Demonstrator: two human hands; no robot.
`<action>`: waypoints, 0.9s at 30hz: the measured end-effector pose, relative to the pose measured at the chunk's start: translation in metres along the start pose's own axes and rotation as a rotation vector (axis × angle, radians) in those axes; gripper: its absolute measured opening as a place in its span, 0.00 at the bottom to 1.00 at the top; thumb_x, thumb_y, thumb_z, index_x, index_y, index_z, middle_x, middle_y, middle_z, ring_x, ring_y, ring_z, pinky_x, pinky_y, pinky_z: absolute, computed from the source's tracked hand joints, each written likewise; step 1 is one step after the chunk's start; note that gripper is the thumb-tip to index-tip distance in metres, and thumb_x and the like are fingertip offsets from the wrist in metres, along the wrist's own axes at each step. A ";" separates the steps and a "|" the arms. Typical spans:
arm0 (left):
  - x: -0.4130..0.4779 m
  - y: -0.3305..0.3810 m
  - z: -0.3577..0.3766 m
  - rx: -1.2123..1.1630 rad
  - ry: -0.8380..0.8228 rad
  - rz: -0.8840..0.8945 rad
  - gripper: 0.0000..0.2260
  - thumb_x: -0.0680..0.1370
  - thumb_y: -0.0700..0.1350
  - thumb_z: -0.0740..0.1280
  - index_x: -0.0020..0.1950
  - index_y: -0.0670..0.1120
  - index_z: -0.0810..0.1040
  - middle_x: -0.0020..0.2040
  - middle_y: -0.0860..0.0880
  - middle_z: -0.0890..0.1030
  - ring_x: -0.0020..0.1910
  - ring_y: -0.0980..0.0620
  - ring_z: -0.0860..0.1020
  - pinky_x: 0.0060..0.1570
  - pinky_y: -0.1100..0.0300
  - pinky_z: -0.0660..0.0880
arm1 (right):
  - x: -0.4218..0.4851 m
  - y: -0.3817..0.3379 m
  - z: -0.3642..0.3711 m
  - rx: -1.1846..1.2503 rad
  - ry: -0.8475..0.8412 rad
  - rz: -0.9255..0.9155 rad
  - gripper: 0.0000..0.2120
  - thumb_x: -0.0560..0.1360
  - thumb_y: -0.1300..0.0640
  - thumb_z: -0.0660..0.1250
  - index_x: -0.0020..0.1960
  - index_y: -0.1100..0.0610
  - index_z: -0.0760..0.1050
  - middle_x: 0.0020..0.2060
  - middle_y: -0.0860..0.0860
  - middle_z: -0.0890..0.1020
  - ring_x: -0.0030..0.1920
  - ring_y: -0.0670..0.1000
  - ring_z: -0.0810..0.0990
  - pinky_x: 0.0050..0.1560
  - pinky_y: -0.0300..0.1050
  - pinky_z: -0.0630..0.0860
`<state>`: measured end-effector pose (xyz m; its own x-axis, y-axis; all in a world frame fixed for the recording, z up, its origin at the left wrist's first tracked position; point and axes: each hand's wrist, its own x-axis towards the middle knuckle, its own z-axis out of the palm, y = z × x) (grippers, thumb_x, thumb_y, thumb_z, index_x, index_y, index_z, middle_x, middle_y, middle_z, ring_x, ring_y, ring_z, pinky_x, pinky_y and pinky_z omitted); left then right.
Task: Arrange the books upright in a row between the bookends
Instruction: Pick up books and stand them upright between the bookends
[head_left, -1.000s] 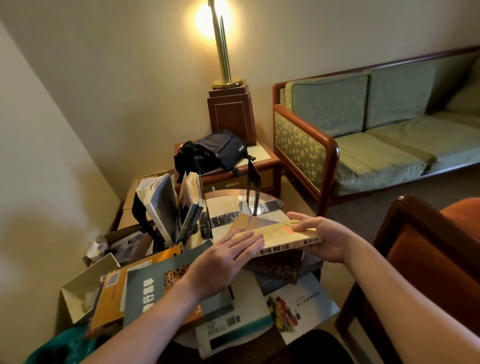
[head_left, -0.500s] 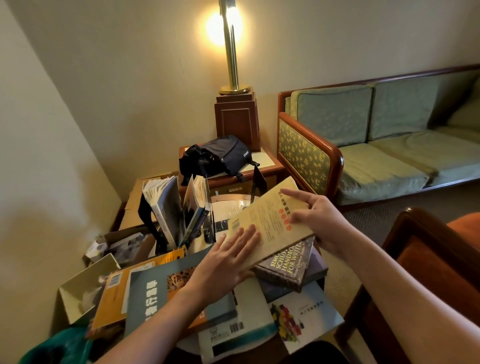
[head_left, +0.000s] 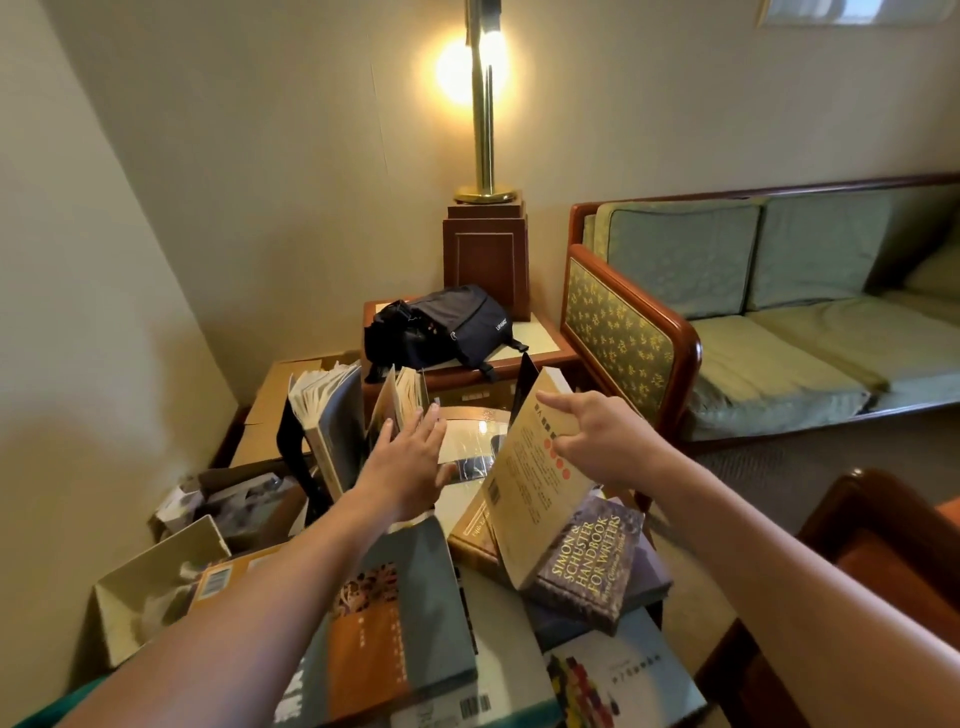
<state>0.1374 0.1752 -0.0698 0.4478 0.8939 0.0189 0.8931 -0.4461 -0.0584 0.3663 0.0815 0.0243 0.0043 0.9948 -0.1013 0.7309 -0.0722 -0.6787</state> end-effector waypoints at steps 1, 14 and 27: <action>0.002 -0.003 0.001 -0.008 -0.007 0.009 0.33 0.84 0.58 0.54 0.82 0.47 0.42 0.82 0.48 0.41 0.81 0.47 0.44 0.78 0.42 0.50 | 0.002 -0.001 0.001 -0.020 0.002 0.008 0.33 0.80 0.61 0.66 0.80 0.44 0.59 0.69 0.54 0.75 0.67 0.58 0.78 0.55 0.57 0.82; -0.005 -0.026 0.017 0.168 0.083 0.059 0.37 0.82 0.61 0.54 0.81 0.45 0.38 0.82 0.47 0.43 0.81 0.49 0.42 0.79 0.43 0.50 | 0.017 -0.028 0.013 -0.161 -0.021 0.074 0.34 0.80 0.62 0.65 0.80 0.43 0.56 0.70 0.56 0.74 0.69 0.60 0.75 0.58 0.61 0.81; -0.017 -0.066 0.012 0.170 0.135 -0.025 0.36 0.81 0.60 0.57 0.82 0.47 0.44 0.83 0.49 0.46 0.81 0.49 0.44 0.78 0.40 0.47 | 0.016 -0.039 0.023 -0.234 -0.005 0.076 0.36 0.80 0.62 0.66 0.80 0.42 0.55 0.70 0.55 0.74 0.67 0.60 0.77 0.52 0.57 0.83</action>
<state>0.0708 0.1898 -0.0782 0.4377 0.8856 0.1552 0.8888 -0.4002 -0.2231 0.3219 0.0990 0.0321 0.0623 0.9867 -0.1499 0.8667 -0.1280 -0.4821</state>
